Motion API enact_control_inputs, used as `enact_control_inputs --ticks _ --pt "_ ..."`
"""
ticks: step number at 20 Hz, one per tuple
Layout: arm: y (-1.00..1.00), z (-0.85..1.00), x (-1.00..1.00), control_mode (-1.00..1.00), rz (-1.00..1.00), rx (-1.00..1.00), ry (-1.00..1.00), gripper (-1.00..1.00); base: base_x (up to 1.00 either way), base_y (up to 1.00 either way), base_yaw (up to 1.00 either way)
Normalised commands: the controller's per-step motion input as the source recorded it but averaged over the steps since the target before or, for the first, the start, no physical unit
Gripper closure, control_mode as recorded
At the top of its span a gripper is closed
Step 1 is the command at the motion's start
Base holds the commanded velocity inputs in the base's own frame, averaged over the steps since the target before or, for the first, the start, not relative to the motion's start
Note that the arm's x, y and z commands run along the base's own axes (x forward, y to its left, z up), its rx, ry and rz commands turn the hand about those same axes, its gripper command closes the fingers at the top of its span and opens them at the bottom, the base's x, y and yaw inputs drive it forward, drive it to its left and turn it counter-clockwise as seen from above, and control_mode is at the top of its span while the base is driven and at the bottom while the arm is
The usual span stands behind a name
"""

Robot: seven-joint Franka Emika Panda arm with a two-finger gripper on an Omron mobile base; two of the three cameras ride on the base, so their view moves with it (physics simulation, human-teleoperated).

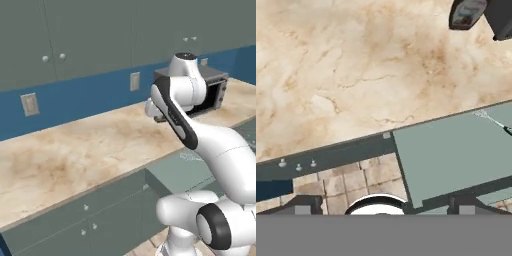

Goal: Pick the whisk from the drawer and place it on the counter.

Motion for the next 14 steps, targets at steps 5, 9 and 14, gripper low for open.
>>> enact_control_inputs --ticks 5,9,14 --pt "0.00 0.00 0.00 1.00 0.00 0.00 0.00 -1.00 -0.24 0.44 -0.61" --pt "0.00 0.00 0.00 1.00 0.00 0.00 0.00 -1.00 -0.27 0.20 -0.64" --pt "0.04 -0.06 -0.03 -1.00 -0.12 0.00 0.00 -1.00 -0.19 0.15 -0.51"
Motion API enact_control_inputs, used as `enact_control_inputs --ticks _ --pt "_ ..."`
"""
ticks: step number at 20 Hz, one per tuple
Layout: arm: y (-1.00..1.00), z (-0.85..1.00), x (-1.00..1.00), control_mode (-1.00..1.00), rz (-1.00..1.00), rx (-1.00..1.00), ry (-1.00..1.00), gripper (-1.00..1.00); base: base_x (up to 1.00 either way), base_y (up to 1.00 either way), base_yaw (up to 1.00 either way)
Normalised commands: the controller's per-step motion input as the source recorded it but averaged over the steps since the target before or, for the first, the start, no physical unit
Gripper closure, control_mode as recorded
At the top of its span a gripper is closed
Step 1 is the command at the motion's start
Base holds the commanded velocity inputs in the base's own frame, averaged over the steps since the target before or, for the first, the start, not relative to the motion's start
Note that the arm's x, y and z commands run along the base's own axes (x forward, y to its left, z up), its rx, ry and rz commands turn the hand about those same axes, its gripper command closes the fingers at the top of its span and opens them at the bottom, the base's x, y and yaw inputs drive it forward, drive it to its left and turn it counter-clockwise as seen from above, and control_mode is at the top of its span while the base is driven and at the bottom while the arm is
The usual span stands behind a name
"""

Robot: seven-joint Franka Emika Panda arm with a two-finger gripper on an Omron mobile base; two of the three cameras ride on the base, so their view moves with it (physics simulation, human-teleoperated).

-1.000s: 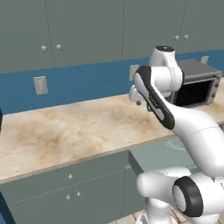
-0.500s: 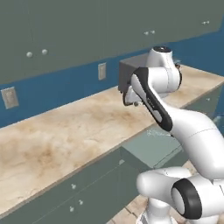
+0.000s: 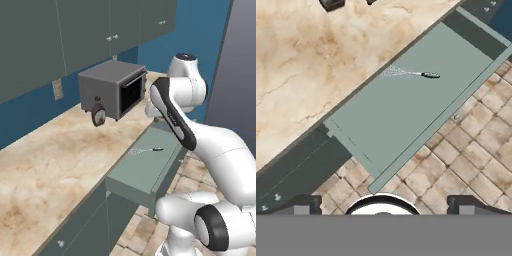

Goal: Pick the whisk from the drawer and place it on the counter.

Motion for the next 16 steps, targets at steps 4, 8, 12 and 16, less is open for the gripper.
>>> enact_control_inputs --ticks 4,8,12,16 --pt "0.02 -0.31 -0.02 -1.00 -0.48 0.00 0.00 -1.00 0.00 0.00 0.00" --pt "-0.13 -0.44 0.06 -1.00 -0.32 0.00 0.01 -1.00 0.00 0.00 0.00" --pt "-0.31 -0.68 0.16 -1.00 -0.25 0.00 0.12 -1.00 0.00 0.00 0.00" --pt "-0.12 -0.87 0.12 -1.00 -0.17 0.00 0.16 -1.00 0.00 0.00 0.00"
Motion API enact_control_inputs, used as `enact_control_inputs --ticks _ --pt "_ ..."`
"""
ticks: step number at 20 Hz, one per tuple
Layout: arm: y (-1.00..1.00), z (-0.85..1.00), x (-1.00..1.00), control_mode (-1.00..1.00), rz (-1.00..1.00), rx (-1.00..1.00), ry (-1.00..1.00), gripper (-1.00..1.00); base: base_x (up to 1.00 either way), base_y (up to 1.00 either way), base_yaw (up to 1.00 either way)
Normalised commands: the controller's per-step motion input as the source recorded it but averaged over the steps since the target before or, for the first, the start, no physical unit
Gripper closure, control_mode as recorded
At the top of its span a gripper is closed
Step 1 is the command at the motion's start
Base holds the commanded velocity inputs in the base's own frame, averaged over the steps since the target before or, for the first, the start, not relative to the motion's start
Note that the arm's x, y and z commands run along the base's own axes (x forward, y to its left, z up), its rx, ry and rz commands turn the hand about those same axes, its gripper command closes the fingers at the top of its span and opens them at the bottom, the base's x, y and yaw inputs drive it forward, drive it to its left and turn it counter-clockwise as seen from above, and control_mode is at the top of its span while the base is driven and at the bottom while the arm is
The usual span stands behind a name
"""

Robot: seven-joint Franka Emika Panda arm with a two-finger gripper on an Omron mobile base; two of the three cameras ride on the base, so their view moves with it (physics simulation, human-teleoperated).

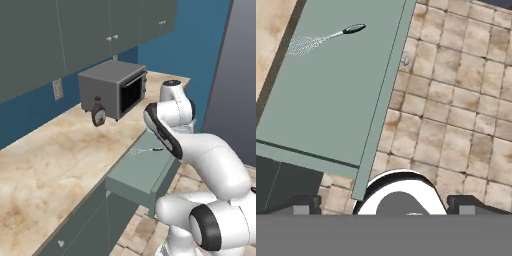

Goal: Pick the whisk from the drawer and place it on the counter.

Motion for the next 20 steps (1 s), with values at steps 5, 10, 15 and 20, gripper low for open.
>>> enact_control_inputs --ticks 5,10,15,20 --pt "-0.17 -0.98 0.12 -1.00 -0.19 0.00 0.18 -1.00 0.00 0.00 0.00" --pt "-0.22 -0.93 0.17 -1.00 -0.16 0.00 0.05 -1.00 0.00 0.00 0.00" --pt "-0.05 -0.79 0.36 -1.00 -0.10 0.00 0.00 -1.00 0.00 0.00 0.00" --pt "0.00 -0.70 0.60 -1.00 -0.06 0.00 0.00 -1.00 0.00 0.00 0.00"
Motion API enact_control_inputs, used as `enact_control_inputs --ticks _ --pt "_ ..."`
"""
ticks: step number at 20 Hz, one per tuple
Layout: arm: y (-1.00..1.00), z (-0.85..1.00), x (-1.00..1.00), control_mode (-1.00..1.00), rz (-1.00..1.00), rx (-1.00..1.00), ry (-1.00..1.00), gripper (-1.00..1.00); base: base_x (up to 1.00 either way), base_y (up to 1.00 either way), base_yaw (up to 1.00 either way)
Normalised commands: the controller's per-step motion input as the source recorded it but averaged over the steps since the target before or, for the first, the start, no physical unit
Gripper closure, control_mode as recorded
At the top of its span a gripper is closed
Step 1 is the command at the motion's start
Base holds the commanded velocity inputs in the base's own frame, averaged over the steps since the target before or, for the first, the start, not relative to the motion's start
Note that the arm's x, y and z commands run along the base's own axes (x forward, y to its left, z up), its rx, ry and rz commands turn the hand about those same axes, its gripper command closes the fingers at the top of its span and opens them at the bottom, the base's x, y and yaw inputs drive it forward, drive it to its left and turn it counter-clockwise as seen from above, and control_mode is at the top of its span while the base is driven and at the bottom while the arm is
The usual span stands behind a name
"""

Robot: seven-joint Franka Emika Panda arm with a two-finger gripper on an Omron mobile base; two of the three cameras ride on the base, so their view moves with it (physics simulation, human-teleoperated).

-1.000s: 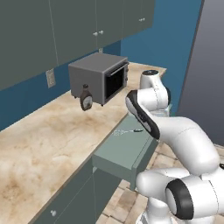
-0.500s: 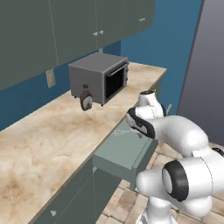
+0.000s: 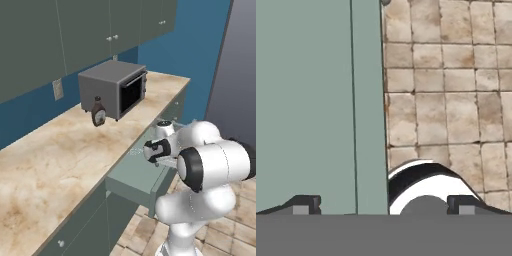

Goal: Pick the whisk from the drawer and place it on the counter.

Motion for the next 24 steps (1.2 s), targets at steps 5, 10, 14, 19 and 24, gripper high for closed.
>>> enact_control_inputs --ticks 5,10,14,19,24 --pt "0.00 -0.70 0.70 -1.00 -0.03 0.00 0.00 -1.00 0.00 0.00 0.00" --pt "-0.21 -0.68 0.53 -1.00 -0.02 0.00 0.02 -1.00 0.00 0.00 0.00" --pt "-1.00 -0.56 -0.22 -1.00 -0.10 0.00 0.08 -1.00 0.00 0.00 0.00" --pt "-1.00 -0.31 -0.88 -1.00 -0.15 0.00 0.08 -1.00 0.00 0.00 0.00" --pt "-1.00 -0.22 -1.00 -1.00 -0.14 0.00 0.02 -1.00 0.00 0.00 0.00"
